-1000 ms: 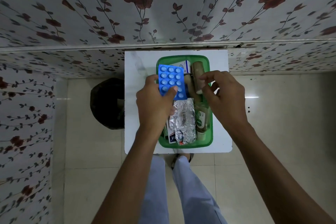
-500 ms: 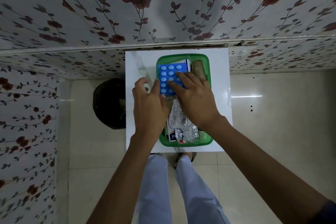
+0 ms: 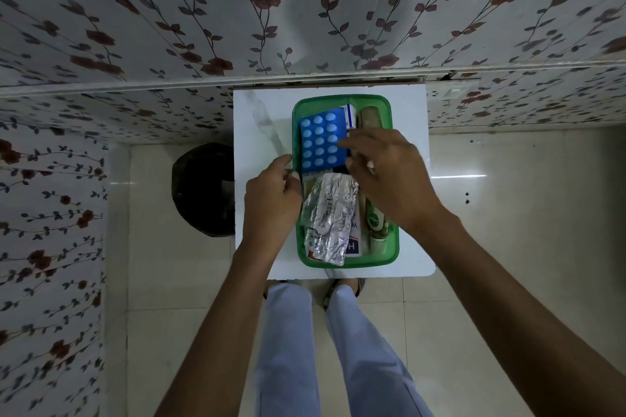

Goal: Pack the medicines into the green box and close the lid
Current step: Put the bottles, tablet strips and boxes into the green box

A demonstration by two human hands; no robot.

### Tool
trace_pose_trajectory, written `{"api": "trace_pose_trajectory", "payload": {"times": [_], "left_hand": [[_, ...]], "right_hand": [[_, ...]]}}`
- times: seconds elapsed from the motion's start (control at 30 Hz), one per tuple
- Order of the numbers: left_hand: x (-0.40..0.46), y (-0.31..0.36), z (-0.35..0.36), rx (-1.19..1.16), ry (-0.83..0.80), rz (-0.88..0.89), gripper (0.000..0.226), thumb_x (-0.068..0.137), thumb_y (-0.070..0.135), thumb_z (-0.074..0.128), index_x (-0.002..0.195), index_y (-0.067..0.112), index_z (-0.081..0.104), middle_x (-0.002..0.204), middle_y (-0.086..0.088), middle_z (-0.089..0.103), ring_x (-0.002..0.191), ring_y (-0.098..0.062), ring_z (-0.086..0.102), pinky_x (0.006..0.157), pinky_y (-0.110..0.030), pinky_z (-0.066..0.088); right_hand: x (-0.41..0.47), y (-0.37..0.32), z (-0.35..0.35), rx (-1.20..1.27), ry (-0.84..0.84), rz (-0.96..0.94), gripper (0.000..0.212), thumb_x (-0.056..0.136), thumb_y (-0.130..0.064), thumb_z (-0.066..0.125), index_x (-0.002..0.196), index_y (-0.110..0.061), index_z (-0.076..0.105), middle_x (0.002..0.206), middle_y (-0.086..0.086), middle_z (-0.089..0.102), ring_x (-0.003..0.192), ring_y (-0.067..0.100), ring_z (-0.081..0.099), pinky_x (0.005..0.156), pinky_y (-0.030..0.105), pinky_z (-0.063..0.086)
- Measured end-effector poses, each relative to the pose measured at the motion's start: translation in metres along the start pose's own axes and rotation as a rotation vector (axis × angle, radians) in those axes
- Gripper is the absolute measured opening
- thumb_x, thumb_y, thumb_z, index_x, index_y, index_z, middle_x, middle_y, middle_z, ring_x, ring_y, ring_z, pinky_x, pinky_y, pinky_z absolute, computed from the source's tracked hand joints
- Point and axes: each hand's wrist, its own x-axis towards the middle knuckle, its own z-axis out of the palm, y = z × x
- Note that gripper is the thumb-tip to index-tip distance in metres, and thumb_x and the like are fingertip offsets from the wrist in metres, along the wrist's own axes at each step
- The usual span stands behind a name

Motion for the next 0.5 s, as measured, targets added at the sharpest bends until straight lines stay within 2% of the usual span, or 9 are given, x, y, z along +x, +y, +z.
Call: {"api": "trace_pose_trajectory", "payload": {"times": [0.1, 0.17, 0.27, 0.5], "left_hand": [[-0.002, -0.002, -0.002, -0.049, -0.064, -0.04, 0.041, 0.091, 0.012, 0.046, 0.133, 0.013, 0.048, 0.116, -0.014, 0.067, 0.101, -0.024, 0.063, 0.089, -0.039, 0.053], [-0.003, -0.003, -0.002, -0.034, -0.109, -0.049, 0.044, 0.091, 0.013, 0.048, 0.135, 0.016, 0.044, 0.121, -0.012, 0.065, 0.105, -0.024, 0.062, 0.091, -0.038, 0.052], [-0.005, -0.004, -0.001, -0.047, -0.145, -0.056, 0.048, 0.09, 0.009, 0.05, 0.136, 0.02, 0.042, 0.122, -0.012, 0.064, 0.104, -0.026, 0.063, 0.089, -0.041, 0.053], [-0.001, -0.009, 0.0, -0.048, -0.197, -0.07, 0.053, 0.087, 0.01, 0.051, 0.137, 0.024, 0.039, 0.118, -0.014, 0.064, 0.102, -0.03, 0.064, 0.083, -0.049, 0.056]], "right_hand": [[-0.027, -0.002, -0.001, -0.135, -0.131, -0.076, 0.053, 0.07, -0.036, 0.07, 0.118, -0.017, 0.06, 0.124, 0.012, 0.061, 0.115, 0.033, 0.054, 0.09, 0.046, 0.046], [-0.045, -0.006, 0.011, -0.333, -0.242, -0.097, 0.07, 0.059, -0.046, 0.076, 0.122, -0.022, 0.056, 0.131, 0.012, 0.056, 0.123, 0.033, 0.05, 0.094, 0.048, 0.041], [-0.055, -0.007, 0.028, -0.475, -0.278, -0.09, 0.078, 0.051, -0.041, 0.082, 0.122, -0.024, 0.055, 0.135, 0.012, 0.054, 0.124, 0.032, 0.05, 0.093, 0.051, 0.041], [-0.048, -0.012, 0.035, -0.504, -0.269, -0.122, 0.079, 0.045, -0.026, 0.084, 0.12, -0.024, 0.058, 0.133, 0.009, 0.057, 0.121, 0.034, 0.052, 0.091, 0.057, 0.042]]}}
